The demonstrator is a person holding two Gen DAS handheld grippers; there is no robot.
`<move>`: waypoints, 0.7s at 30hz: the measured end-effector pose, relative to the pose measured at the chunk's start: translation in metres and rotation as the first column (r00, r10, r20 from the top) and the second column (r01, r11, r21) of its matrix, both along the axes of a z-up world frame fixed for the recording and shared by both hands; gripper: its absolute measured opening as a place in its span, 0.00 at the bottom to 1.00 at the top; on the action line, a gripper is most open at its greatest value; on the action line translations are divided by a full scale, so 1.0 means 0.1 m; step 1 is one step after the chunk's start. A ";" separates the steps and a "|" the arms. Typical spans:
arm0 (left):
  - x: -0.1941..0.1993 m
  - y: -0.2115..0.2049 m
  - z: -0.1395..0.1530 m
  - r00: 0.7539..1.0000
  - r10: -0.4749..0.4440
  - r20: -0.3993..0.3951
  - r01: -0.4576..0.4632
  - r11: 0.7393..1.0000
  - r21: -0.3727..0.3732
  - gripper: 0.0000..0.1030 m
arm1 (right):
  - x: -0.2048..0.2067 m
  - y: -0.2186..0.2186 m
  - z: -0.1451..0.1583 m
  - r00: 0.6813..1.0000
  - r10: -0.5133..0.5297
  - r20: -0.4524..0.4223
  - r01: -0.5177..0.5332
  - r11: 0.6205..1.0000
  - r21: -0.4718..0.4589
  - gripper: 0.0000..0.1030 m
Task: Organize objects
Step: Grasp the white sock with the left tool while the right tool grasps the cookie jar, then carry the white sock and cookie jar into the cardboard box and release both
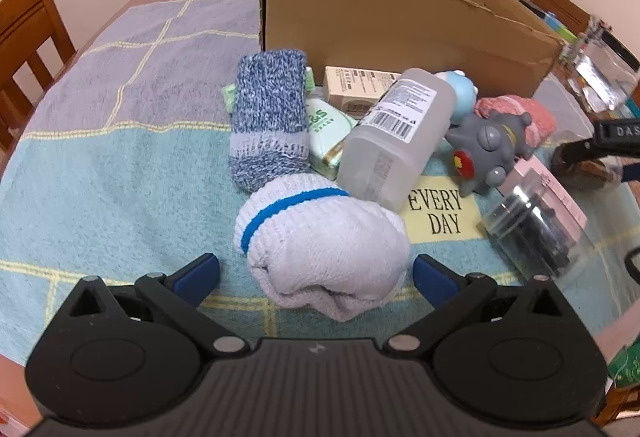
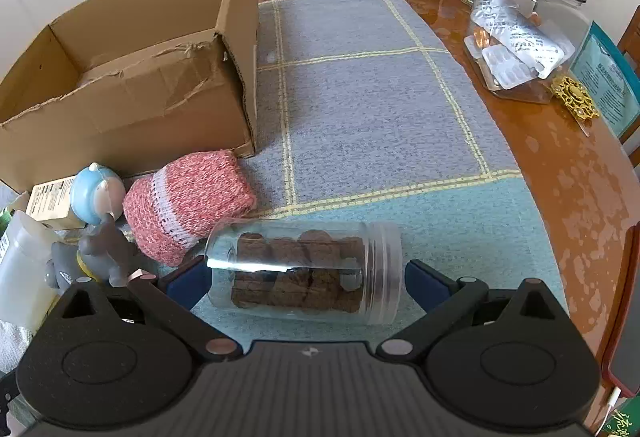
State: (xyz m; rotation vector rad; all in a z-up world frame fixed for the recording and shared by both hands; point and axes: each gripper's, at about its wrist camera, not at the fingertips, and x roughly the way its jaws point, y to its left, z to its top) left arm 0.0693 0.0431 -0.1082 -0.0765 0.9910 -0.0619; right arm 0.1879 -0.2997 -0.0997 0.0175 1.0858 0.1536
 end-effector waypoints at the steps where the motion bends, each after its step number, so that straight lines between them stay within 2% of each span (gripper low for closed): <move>1: 0.01 -0.02 -0.01 1.000 0.009 0.009 -0.009 1.000 0.014 0.99 | 0.00 0.00 0.00 1.000 0.001 0.002 -0.001 1.000 0.000 1.00; 13: 0.10 -0.20 -0.02 0.998 0.051 0.020 -0.053 0.995 0.084 0.96 | 0.06 0.08 -0.06 0.999 0.034 0.000 -0.034 0.999 -0.036 1.00; 17: 0.12 -0.19 -0.02 0.997 0.069 0.017 -0.070 0.994 0.079 0.93 | 0.08 0.11 -0.06 0.998 0.057 0.005 -0.057 0.997 -0.054 1.00; 21: 0.11 -0.16 0.01 0.996 0.082 0.015 -0.083 0.994 0.069 0.90 | 0.07 0.13 -0.05 0.997 0.071 -0.003 -0.071 0.995 -0.073 0.94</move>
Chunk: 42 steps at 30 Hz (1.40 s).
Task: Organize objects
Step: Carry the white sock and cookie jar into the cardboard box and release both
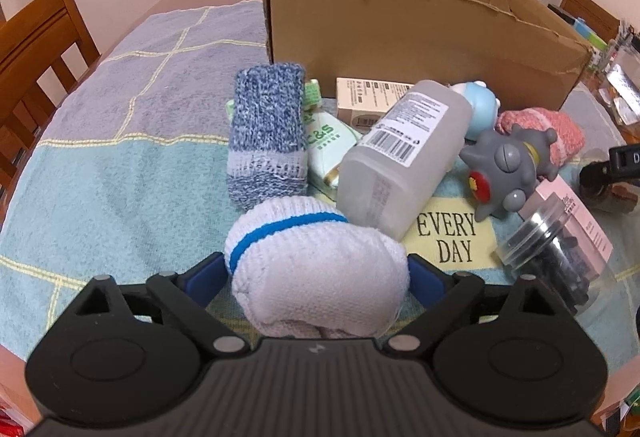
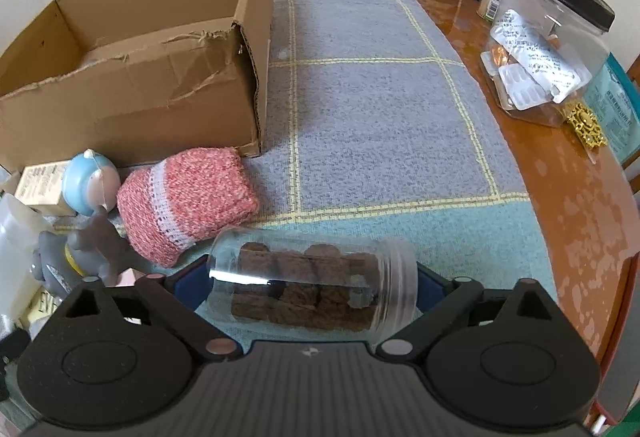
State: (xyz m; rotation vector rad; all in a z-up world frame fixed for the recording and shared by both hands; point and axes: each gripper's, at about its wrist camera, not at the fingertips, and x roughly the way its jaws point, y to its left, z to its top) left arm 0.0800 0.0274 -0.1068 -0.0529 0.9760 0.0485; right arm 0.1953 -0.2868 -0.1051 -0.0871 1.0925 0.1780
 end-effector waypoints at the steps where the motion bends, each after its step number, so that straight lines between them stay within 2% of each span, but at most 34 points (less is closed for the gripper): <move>1: 0.00 0.01 0.00 1.000 0.000 0.000 0.000 1.000 -0.003 0.89 | 0.00 0.00 0.00 1.000 0.003 0.000 -0.003 1.000 -0.002 0.94; 8: -0.01 0.05 0.06 1.000 -0.011 -0.014 0.010 1.000 -0.028 0.86 | -0.01 0.00 0.04 0.999 0.044 -0.014 -0.044 0.999 -0.009 0.94; 19: -0.05 0.19 0.27 0.997 -0.061 -0.036 0.058 0.995 -0.077 0.84 | -0.06 0.03 0.20 0.977 0.211 0.007 -0.211 0.977 -0.011 0.94; 24: -0.07 0.28 0.50 0.995 -0.092 -0.029 0.089 0.992 -0.090 0.84 | -0.11 0.05 0.33 0.957 0.288 0.033 -0.287 0.957 -0.033 0.94; 31: 0.05 0.28 0.85 0.988 -0.153 -0.030 0.150 0.983 -0.104 0.84 | -0.08 0.09 0.60 0.937 0.347 0.033 -0.347 0.938 -0.008 0.94; 36: 0.24 0.22 1.14 0.979 -0.204 0.008 0.204 0.974 -0.095 0.84 | -0.05 0.20 0.89 0.909 0.411 0.065 -0.413 0.911 0.006 0.94; 42: 0.68 0.09 1.47 0.965 -0.250 0.073 0.255 0.964 -0.072 0.84 | 0.08 0.35 1.25 0.880 0.456 0.133 -0.465 0.884 0.047 0.94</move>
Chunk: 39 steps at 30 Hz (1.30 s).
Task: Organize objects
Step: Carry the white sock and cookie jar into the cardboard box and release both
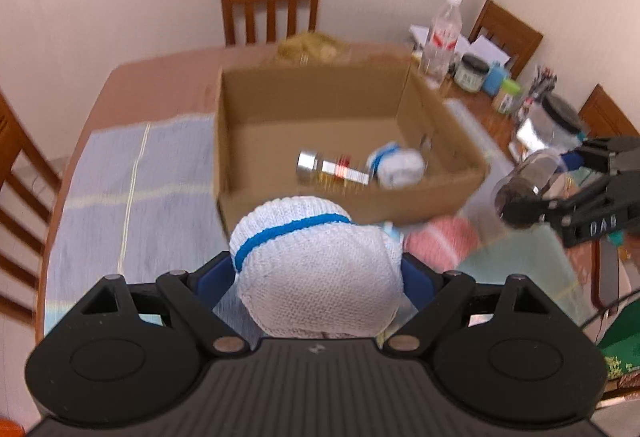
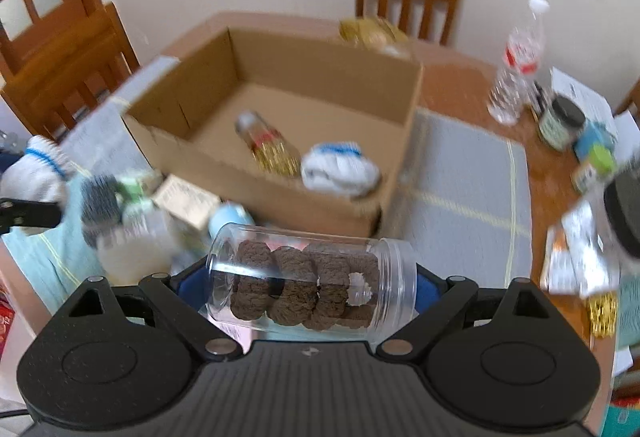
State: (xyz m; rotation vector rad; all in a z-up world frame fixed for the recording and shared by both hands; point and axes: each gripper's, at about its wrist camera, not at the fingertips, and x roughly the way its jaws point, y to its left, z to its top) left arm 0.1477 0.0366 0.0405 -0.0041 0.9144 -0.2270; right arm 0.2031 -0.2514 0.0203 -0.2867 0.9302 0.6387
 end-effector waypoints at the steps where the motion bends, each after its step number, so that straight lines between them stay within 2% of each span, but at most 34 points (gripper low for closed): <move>1: 0.07 -0.01 0.04 1.000 -0.005 0.013 0.005 1.000 0.001 0.84 | 0.03 0.03 0.05 1.000 0.004 0.013 -0.004 1.000 0.007 0.94; 5: 0.42 -0.03 0.18 0.998 -0.005 0.069 0.004 1.000 0.010 0.84 | 0.16 0.16 0.20 0.998 0.035 0.052 -0.036 0.999 0.031 0.94; 8: 0.63 -0.04 0.25 0.996 0.000 0.086 0.001 1.000 -0.006 0.84 | 0.28 0.23 0.28 0.998 0.025 0.058 -0.028 0.998 0.056 0.94; 12: 0.82 -0.07 0.28 0.992 0.004 0.127 -0.005 1.000 0.008 0.86 | 0.38 0.33 0.35 0.997 0.019 0.072 -0.024 0.998 0.066 0.94; 15: 1.00 -0.06 0.18 0.994 0.024 0.103 -0.026 0.999 0.018 0.92 | 0.43 0.38 0.36 0.997 0.022 0.079 -0.027 0.998 0.064 0.94; 18: 1.12 -0.01 0.08 0.996 0.062 0.067 -0.063 0.998 0.011 0.93 | 0.50 0.42 0.32 0.997 0.022 0.069 -0.026 0.998 0.058 0.94; 25: 1.08 0.15 0.04 0.997 0.072 0.042 -0.071 0.997 -0.034 0.96 | 0.69 0.53 0.20 1.000 0.013 0.027 -0.013 1.000 0.026 0.94; 32: 1.01 0.23 0.09 0.995 0.078 0.062 -0.077 0.997 -0.015 0.97 | 0.89 0.67 0.16 0.999 0.009 0.035 -0.008 1.000 -0.012 0.94; 39: 0.89 0.35 0.12 0.993 0.115 0.031 -0.116 0.993 0.021 0.97 | 1.16 0.85 0.19 1.000 -0.022 0.012 0.022 1.000 -0.020 0.94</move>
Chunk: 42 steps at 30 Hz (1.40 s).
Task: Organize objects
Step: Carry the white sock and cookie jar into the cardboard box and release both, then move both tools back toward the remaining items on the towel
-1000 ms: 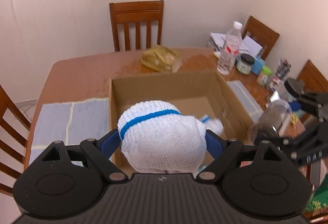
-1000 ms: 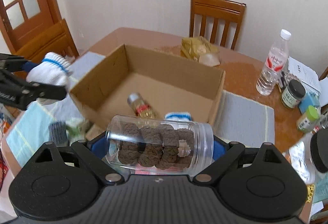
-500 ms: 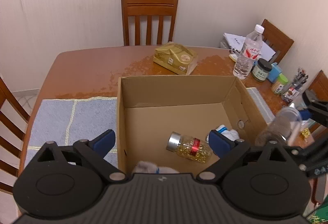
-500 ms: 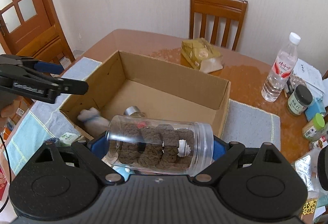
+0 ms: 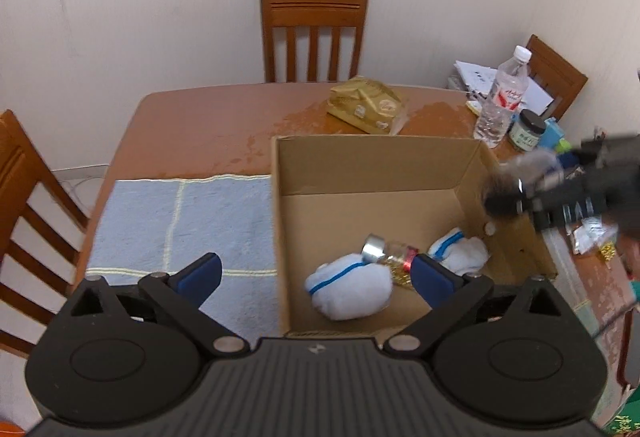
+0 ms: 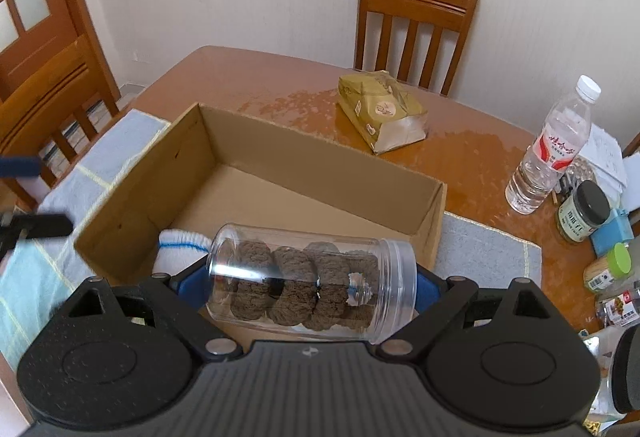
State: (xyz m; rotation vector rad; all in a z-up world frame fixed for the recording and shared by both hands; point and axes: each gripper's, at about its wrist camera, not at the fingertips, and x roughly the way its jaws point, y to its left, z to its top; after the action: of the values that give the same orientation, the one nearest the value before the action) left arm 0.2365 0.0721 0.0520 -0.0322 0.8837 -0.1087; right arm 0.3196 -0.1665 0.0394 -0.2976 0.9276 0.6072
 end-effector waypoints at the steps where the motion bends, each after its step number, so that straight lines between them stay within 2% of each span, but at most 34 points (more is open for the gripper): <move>1: -0.03 0.02 0.00 1.000 0.006 -0.003 -0.006 1.000 0.007 0.97 | 0.03 0.04 0.03 1.000 -0.007 0.020 0.007 1.000 -0.001 0.94; 5: -0.15 0.06 -0.02 1.000 -0.012 -0.018 0.012 1.000 0.020 0.98 | 0.14 0.14 0.12 0.996 -0.042 0.078 0.041 0.999 0.008 1.00; 7: -0.21 0.08 -0.06 0.999 0.010 -0.033 -0.010 1.000 0.011 0.98 | 0.13 0.16 0.16 0.994 -0.045 0.102 0.044 0.999 0.018 1.00; 10: -0.29 0.10 -0.10 0.999 0.007 -0.046 -0.008 1.000 -0.020 0.99 | 0.06 0.11 0.19 0.995 -0.067 0.070 0.065 0.997 0.040 1.00; 12: -0.36 0.08 -0.15 1.000 0.001 -0.015 -0.001 1.000 0.003 0.99 | -0.03 0.07 0.19 0.996 -0.060 0.064 0.057 0.997 0.047 1.00; 15: -0.47 0.04 -0.24 1.000 0.015 0.025 -0.017 0.998 0.067 0.99 | -0.20 0.00 0.15 0.994 -0.033 0.101 0.028 0.999 0.047 1.00; 17: -0.54 0.03 -0.30 0.998 0.057 0.012 -0.058 0.997 0.060 0.99 | -0.32 -0.06 0.08 0.991 -0.051 0.124 0.047 0.998 0.040 1.00; 19: -0.61 0.01 -0.36 1.000 0.023 0.002 -0.023 0.999 0.032 0.99 | -0.43 -0.12 0.01 0.994 -0.039 0.097 0.036 0.999 0.035 1.00; 22: -0.72 -0.03 -0.43 0.999 0.034 -0.007 -0.034 0.998 0.054 0.99 | -0.62 -0.22 -0.06 0.992 -0.023 0.121 0.021 1.000 0.016 1.00; 29: -0.96 -0.12 -0.53 0.997 0.070 0.023 -0.072 0.994 0.083 0.99 | -0.93 -0.46 -0.24 0.996 -0.053 0.066 0.051 0.998 0.035 1.00; 34: -1.09 -0.08 -0.64 0.994 0.111 0.003 -0.111 0.994 0.007 0.99 | -1.13 -0.61 -0.43 0.996 -0.083 0.019 0.082 0.996 0.044 1.00; 42: -1.29 -0.10 -0.82 0.987 0.160 -0.005 -0.160 0.987 0.028 0.99 | -1.53 -0.71 -0.78 0.996 -0.075 -0.056 0.077 0.996 0.039 1.00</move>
State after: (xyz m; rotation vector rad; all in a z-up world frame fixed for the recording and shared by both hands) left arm 0.1071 0.0621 -0.0298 -0.0780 0.8860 0.0532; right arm 0.1668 -0.2374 -0.0383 -0.2093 0.9735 0.5657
